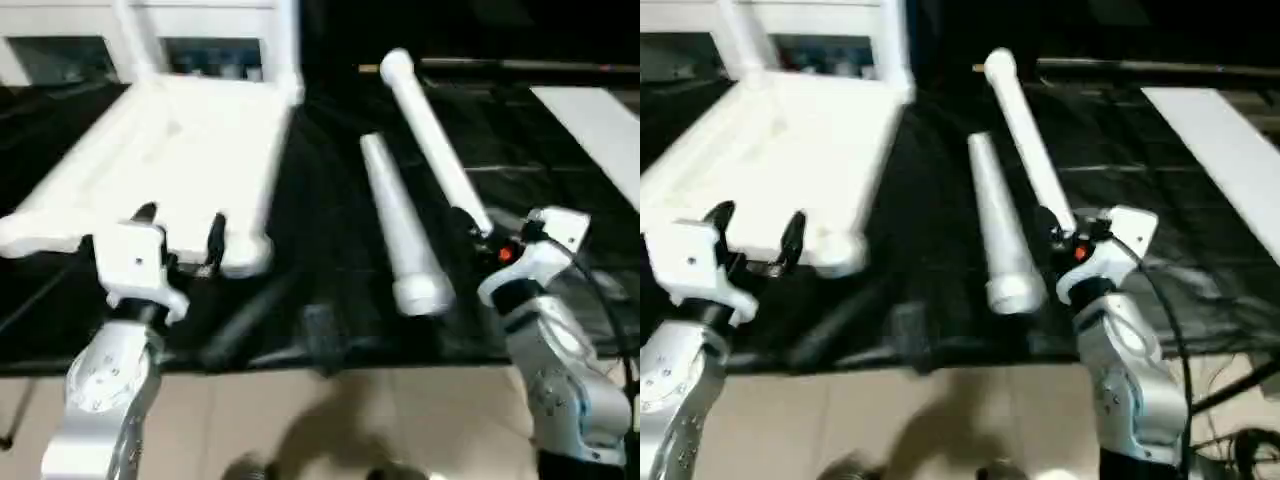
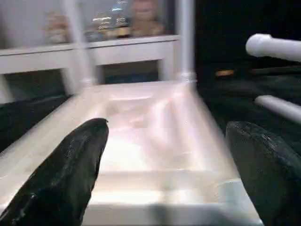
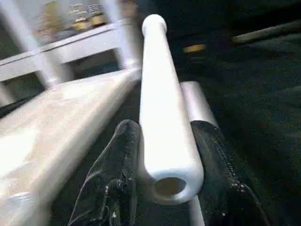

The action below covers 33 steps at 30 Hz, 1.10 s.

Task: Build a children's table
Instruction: Move to table

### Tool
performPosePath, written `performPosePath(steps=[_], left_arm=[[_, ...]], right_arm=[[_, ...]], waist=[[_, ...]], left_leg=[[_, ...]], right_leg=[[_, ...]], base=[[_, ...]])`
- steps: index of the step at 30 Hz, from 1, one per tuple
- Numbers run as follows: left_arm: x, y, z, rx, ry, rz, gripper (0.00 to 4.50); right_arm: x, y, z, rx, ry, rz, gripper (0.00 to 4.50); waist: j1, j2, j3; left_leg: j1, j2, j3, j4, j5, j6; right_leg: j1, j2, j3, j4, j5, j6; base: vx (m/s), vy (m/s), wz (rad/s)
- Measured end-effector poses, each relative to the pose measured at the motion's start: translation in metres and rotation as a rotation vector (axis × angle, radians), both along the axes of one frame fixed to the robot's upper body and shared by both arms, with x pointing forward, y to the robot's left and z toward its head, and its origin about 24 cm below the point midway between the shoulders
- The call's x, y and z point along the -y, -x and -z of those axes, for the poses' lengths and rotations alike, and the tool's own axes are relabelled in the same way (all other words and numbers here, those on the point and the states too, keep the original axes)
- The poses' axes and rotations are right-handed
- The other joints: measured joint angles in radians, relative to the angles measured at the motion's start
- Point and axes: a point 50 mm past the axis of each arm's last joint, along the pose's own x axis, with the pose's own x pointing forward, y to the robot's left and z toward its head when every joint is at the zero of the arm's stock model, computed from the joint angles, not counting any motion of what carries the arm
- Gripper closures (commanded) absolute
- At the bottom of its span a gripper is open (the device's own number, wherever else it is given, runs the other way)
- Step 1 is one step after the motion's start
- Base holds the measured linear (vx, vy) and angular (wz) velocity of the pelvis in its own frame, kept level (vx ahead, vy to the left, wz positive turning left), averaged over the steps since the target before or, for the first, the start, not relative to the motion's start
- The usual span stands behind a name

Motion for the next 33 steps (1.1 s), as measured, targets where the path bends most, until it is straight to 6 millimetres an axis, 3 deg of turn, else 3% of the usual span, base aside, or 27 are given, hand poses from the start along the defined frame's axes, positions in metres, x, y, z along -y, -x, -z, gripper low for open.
performPosePath(steps=[1, 2, 3, 4, 5, 6, 8, 9, 10, 12, 13, 15, 16, 19, 22, 25, 29, 33], left_arm=[[0.000, -0.003, -0.005, 0.020, -0.017, -0.012, 0.00], [0.001, -0.005, -0.008, 0.036, -0.023, -0.012, 0.00], [0.002, -0.007, -0.011, 0.046, -0.025, -0.011, 0.00], [0.005, -0.011, -0.010, 0.047, -0.018, -0.016, 0.00], [0.008, -0.012, -0.008, 0.038, -0.013, -0.010, 0.00], [0.009, -0.012, -0.007, 0.033, -0.011, -0.008, 0.00], [0.009, -0.014, -0.005, 0.019, -0.006, -0.010, 0.00], [0.010, -0.017, -0.004, 0.007, -0.001, -0.005, 0.00], [0.010, -0.020, -0.004, -0.007, -0.004, 0.004, 0.00], [0.010, -0.023, -0.006, -0.017, -0.030, 0.026, 0.00], [0.013, -0.027, -0.005, -0.038, -0.081, 0.089, 0.00], [0.026, -0.034, -0.012, -0.040, -0.212, 0.263, 0.00], [0.033, -0.035, -0.018, -0.019, -0.260, 0.351, 0.00], [0.041, -0.041, -0.029, -0.019, -0.516, 0.564, 0.00], [0.049, -0.054, -0.030, -0.029, -0.792, 0.660, 0.00], [0.068, -0.063, -0.031, 0.019, -0.926, 0.697, 0.00], [0.078, -0.082, -0.039, 0.088, -1.068, 0.630, 0.00], [0.083, -0.096, -0.059, 0.187, -1.125, 0.550, 0.00]], right_arm=[[-0.004, -0.002, -0.004, 0.017, 0.004, -0.017, 3.30], [-0.006, -0.004, -0.007, 0.032, 0.008, -0.027, 3.30], [-0.007, -0.004, -0.009, 0.045, 0.012, -0.029, 3.30], [-0.006, -0.004, -0.010, 0.053, 0.018, -0.024, 3.30], [-0.005, -0.004, -0.008, 0.045, 0.018, -0.020, 3.30], [-0.004, -0.003, -0.004, 0.032, 0.019, -0.018, 3.30], [-0.005, -0.004, 0.003, 0.001, 0.022, -0.022, 3.30], [-0.005, -0.004, 0.003, -0.001, 0.033, -0.027, 3.30], [-0.006, -0.006, 0.000, 0.011, 0.046, -0.045, 3.30], [-0.009, -0.010, -0.008, 0.041, 0.060, -0.073, 3.30], [-0.008, -0.014, -0.012, 0.043, 0.083, -0.099, 3.30], [0.003, -0.021, -0.015, 0.020, 0.153, -0.122, 3.30], [0.009, -0.025, -0.016, 0.006, 0.175, -0.118, 3.30], [0.015, -0.035, -0.020, -0.027, 0.229, -0.175, 3.30], [0.013, -0.044, -0.033, -0.024, 0.318, -0.290, 3.30], [0.007, -0.047, -0.040, -0.021, 0.370, -0.379, 3.30], [-0.001, -0.047, -0.044, -0.024, 0.398, -0.476, 3.30], [-0.009, -0.045, -0.048, -0.019, 0.381, -0.541, 3.30]], waist=[[0.011, -0.002, -0.001], [0.019, -0.008, -0.005], [0.026, -0.015, -0.010], [0.033, -0.021, -0.013], [0.035, -0.006, -0.009], [0.034, 0.003, -0.007], [0.043, 0.016, -0.011], [0.051, 0.019, -0.015], [0.062, 0.017, -0.019], [0.073, 0.003, -0.027], [0.080, -0.004, -0.031], [0.096, -0.007, -0.032], [0.099, -0.004, -0.034], [0.088, -0.004, -0.034], [0.081, -0.005, -0.034], [0.085, -0.010, -0.036], [0.092, -0.013, -0.035], [0.097, -0.016, -0.036]], left_leg=[[-0.005, -0.014, 0.013, -0.002, 0.004, 0.020], [-0.014, -0.028, 0.022, -0.001, 0.007, 0.031], [-0.023, -0.047, 0.036, -0.001, 0.011, 0.042], [-0.030, -0.065, 0.046, -0.001, 0.012, 0.047], [-0.031, -0.064, 0.056, -0.006, 0.014, 0.046], [-0.032, -0.062, 0.059, -0.007, 0.014, 0.046], [-0.043, -0.041, 0.058, -0.009, 0.020, 0.042], [-0.051, -0.027, 0.058, -0.013, 0.025, 0.036], [-0.059, -0.016, 0.062, -0.023, 0.034, 0.035], [-0.074, -0.018, 0.068, -0.033, 0.055, 0.030], [-0.081, -0.019, 0.070, -0.035, 0.057, 0.027], [-0.079, -0.015, 0.067, -0.041, 0.057, 0.027], [-0.072, -0.006, 0.064, -0.045, 0.069, 0.009], [-0.067, 0.008, 0.069, -0.048, 0.087, 0.003], [-0.066, 0.010, 0.075, -0.048, 0.087, 0.004], [-0.065, 0.020, 0.093, -0.048, 0.090, 0.008], [-0.065, 0.029, 0.109, -0.048, 0.095, 0.014], [-0.065, 0.031, 0.114, -0.048, 0.097, 0.017]], right_leg=[[0.000, 0.029, -0.017, 0.013, -0.003, 0.006], [0.004, 0.049, -0.029, 0.001, -0.005, 0.009], [0.016, 0.064, -0.030, -0.031, -0.004, 0.009], [0.027, 0.069, -0.013, -0.056, 0.014, 0.005], [0.030, 0.065, -0.009, -0.061, 0.018, 0.003], [0.035, 0.063, -0.003, -0.057, 0.017, 0.002], [0.030, 0.066, -0.003, 0.005, 0.005, 0.021], [0.028, 0.066, -0.007, 0.021, 0.000, 0.031], [0.031, 0.063, -0.005, 0.012, 0.000, 0.034], [0.045, 0.040, 0.002, -0.059, 0.006, 0.041], [0.045, 0.030, 0.001, -0.070, 0.001, 0.071], [0.040, 0.030, -0.001, -0.070, 0.008, 0.065], [0.040, 0.030, -0.006, -0.073, 0.013, 0.063], [0.041, 0.034, -0.011, -0.076, 0.018, 0.050], [0.041, 0.032, -0.011, -0.078, 0.025, 0.046], [0.040, 0.030, -0.010, -0.078, 0.029, 0.046], [0.038, 0.030, -0.009, -0.079, 0.032, 0.046], [0.037, 0.030, -0.008, -0.079, 0.033, 0.046]], base=[[-0.074, 0.275, 0.05], [-0.074, 0.275, 0.05], [-0.087, 0.227, 0.05], [-0.088, 0.180, 0.23], [-0.088, 0.180, 0.23], [-0.079, 0.138, 0.32], [-0.075, 0.078, 0.26], [-0.073, -0.007, 0.22], [-0.068, -0.064, 0.13], [-0.067, -0.082, 0.05], [-0.057, -0.131, -0.09], [-0.058, -0.126, -0.07], [-0.058, -0.072, -0.09], [-0.036, -0.022, -0.06], [-0.034, 0.008, -0.06], [0.000, 0.000, 0.00], [0.000, 0.000, 0.00], [0.000, 0.000, 0.00]])
